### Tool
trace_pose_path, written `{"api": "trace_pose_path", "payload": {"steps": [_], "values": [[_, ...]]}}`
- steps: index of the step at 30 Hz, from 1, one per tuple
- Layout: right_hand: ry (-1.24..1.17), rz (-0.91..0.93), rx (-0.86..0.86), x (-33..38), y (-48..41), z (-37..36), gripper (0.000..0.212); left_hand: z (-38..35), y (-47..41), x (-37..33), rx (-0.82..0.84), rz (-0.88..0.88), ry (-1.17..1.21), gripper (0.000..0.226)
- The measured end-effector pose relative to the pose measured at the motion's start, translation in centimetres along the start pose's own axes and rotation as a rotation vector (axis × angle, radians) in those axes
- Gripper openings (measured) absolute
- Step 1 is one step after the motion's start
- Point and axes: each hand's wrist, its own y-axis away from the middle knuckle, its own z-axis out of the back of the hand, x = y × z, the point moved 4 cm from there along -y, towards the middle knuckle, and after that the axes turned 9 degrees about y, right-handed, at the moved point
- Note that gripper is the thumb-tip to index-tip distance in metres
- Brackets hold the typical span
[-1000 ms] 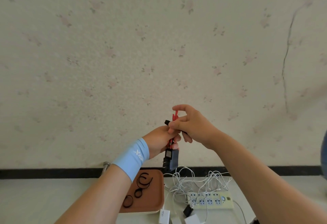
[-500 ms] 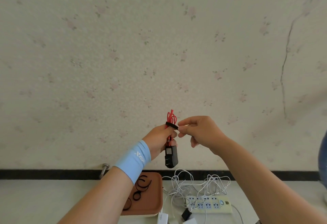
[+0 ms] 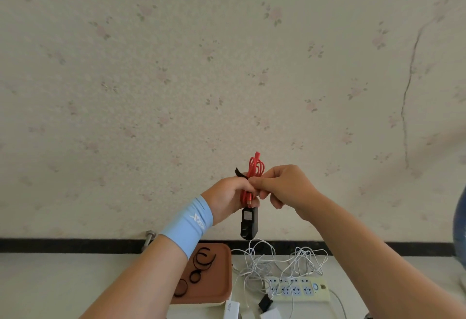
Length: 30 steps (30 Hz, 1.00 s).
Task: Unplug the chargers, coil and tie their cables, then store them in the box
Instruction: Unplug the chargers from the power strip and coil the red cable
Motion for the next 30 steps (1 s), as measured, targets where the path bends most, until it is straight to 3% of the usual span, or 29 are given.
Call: {"api": "trace_pose_path", "payload": {"steps": [2, 6, 11, 17, 21, 28, 30], "values": [[-0.019, 0.006, 0.012, 0.0, 0.1, -0.2, 0.025, -0.1, 0.2, -0.1, -0.023, 0.021, 0.084, 0.027], [0.004, 0.008, 0.012, -0.2, 0.1, -0.2, 0.018, 1.0, 0.2, -0.1, -0.247, -0.036, -0.059, 0.051], [0.072, 0.028, 0.134, -0.8, -0.2, 0.5, 0.008, 1.1, 1.0, -1.2, -0.229, -0.064, -0.070, 0.050], [0.354, 0.094, 0.025, -1.5, -1.3, 0.9, 0.009, -0.1, 1.3, -0.4, -0.151, 0.029, -0.186, 0.034], [0.383, 0.104, 0.093, -1.4, -1.2, 1.4, 0.015, 0.5, 1.4, 0.1, -0.117, 0.024, -0.263, 0.026], [-0.095, -0.052, 0.255, -1.6, -1.0, 0.9, 0.032, 1.6, 1.8, 0.9, -0.195, -0.004, -0.448, 0.026], [-0.020, -0.059, 0.240, -1.7, -1.1, 0.5, 0.034, 1.8, 2.0, 0.8, -0.247, -0.018, -0.463, 0.027]]}}
